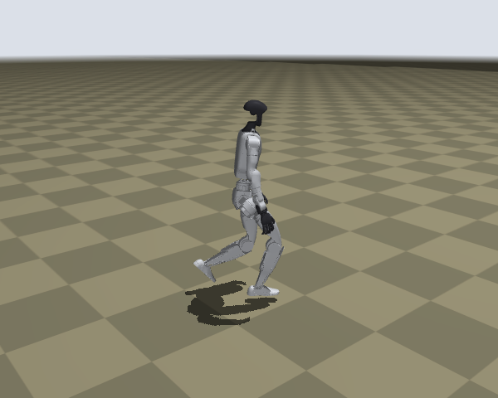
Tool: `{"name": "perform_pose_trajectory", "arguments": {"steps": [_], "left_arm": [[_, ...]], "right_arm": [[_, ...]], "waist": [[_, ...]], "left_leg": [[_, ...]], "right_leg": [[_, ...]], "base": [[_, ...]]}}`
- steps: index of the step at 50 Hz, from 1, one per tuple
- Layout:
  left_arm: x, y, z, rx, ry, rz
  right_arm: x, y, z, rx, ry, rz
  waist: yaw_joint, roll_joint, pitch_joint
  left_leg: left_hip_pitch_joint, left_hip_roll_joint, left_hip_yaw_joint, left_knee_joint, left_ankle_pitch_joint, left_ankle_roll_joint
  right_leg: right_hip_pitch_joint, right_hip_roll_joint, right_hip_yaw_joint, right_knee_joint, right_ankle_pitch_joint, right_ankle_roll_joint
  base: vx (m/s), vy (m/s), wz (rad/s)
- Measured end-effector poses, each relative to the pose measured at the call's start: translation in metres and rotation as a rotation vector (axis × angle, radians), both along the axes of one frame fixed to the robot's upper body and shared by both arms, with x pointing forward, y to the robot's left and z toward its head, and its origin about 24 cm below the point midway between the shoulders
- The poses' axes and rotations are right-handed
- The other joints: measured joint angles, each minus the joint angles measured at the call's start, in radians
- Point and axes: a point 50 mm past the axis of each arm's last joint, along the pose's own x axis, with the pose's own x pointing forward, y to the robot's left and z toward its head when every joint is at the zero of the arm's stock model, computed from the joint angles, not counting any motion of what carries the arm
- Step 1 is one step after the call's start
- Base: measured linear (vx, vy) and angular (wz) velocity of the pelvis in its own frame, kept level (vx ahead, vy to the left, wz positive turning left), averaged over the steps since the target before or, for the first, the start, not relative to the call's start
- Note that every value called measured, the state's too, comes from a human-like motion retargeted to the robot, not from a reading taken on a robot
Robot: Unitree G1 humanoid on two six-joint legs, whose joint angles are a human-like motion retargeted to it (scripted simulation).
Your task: Walk
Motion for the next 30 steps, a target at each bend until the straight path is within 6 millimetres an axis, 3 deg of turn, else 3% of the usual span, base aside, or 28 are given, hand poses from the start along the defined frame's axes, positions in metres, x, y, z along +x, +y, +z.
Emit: {"name": "perform_pose_trajectory", "arguments": {"steps": [3, 10, 15, 21, 26, 30], "left_arm": [[0.006, -0.002, 0.002, 0.004, -0.01, -0.023], [0.02, -0.004, 0.008, 0.021, -0.072, -0.066], [0.018, -0.006, 0.008, 0.036, -0.09, -0.105], [0.012, -0.008, 0.005, 0.059, -0.073, -0.168], [0.0, -0.014, 0.0, 0.058, -0.037, -0.196], [-0.009, -0.017, -0.004, 0.044, 0.0, -0.193]], "right_arm": [[0.013, -0.001, 0.004, -0.031, -0.037, 0.018], [0.062, 0.006, 0.024, -0.069, -0.203, 0.078], [0.103, 0.021, 0.045, -0.058, -0.351, 0.136], [0.142, 0.045, 0.069, -0.04, -0.481, 0.245], [0.151, 0.067, 0.072, -0.002, -0.497, 0.312], [0.142, 0.081, 0.061, 0.046, -0.439, 0.325]], "waist": [[0.02, 0.005, -0.012], [0.077, -0.022, -0.026], [0.109, -0.043, -0.003], [0.109, -0.084, 0.005], [0.106, -0.11, -0.018], [0.103, -0.147, -0.033]], "left_leg": [[-0.109, 0.067, 0.021, 0.129, 0.045, 0.041], [-0.335, 0.119, 0.079, 0.123, -0.056, 0.118], [-0.412, 0.072, 0.102, -0.149, -0.072, 0.098], [-0.424, -0.04, 0.112, -0.609, 0.034, 0.067], [-0.463, -0.076, 0.123, -0.667, 0.052, 0.09], [-0.461, -0.092, 0.152, -0.57, 0.062, 0.14]], "right_leg": [[0.04, 0.017, -0.003, -0.012, -0.042, -0.021], [0.192, 0.024, 0.023, -0.099, -0.117, -0.02], [0.34, 0.016, 0.058, -0.162, -0.172, -0.002], [0.463, -0.031, 0.093, -0.198, -0.254, 0.014], [0.485, -0.055, 0.13, -0.101, -0.362, 0.016], [0.497, -0.086, 0.168, -0.001, -0.4, 0.025]], "base": [[0.44, -0.08, 0.01], [0.46, -0.08, -0.04], [0.51, -0.04, -0.13], [0.53, 0.02, -0.06], [0.5, 0.07, -0.18], [0.45, 0.08, -0.23]]}}
